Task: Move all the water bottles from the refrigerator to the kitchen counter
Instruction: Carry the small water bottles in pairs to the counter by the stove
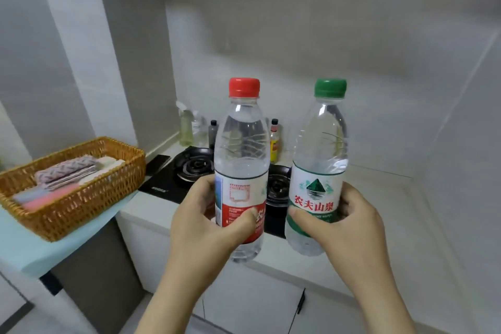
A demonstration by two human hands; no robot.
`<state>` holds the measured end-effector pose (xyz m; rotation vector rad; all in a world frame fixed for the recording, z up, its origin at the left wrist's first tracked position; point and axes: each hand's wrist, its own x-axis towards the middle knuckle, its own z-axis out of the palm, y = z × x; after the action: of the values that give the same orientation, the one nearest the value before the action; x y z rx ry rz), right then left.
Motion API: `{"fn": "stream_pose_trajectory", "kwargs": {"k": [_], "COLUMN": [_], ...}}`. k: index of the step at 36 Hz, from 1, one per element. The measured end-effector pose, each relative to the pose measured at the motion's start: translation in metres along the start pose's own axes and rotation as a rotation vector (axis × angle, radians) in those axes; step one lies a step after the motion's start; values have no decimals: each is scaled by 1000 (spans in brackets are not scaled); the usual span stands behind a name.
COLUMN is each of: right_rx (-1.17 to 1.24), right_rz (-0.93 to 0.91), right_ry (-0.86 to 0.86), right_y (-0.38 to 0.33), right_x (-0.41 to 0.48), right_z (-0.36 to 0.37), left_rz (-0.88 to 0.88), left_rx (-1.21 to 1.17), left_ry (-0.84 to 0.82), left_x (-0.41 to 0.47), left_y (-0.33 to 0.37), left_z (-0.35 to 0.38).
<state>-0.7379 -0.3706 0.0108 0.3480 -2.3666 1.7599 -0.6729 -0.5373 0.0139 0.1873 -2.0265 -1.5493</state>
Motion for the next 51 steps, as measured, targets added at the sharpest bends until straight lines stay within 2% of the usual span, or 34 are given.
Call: {"fn": "stream_pose_trajectory", "kwargs": {"k": [12,25,35,43,51], "right_rx": [-47,-68,-71,-94,-145], "right_rz": [6,113,155,184,203], "right_ry": [157,319,372,402,425], "right_y": [51,103,129,146,165], "right_x": [76,124,167,223,276], "right_z": [-104,-190,-213,-212,-202], "left_rz": [60,68,77,55,61], "left_rx": [-29,-62,-52,-131,-200], "left_ry": [-120,-266,-367,-396,-501], "left_x": [52,81,121,173,228], "left_y": [8,10,-9,-25,-46], "left_z": [144,265,320,358,386]}}
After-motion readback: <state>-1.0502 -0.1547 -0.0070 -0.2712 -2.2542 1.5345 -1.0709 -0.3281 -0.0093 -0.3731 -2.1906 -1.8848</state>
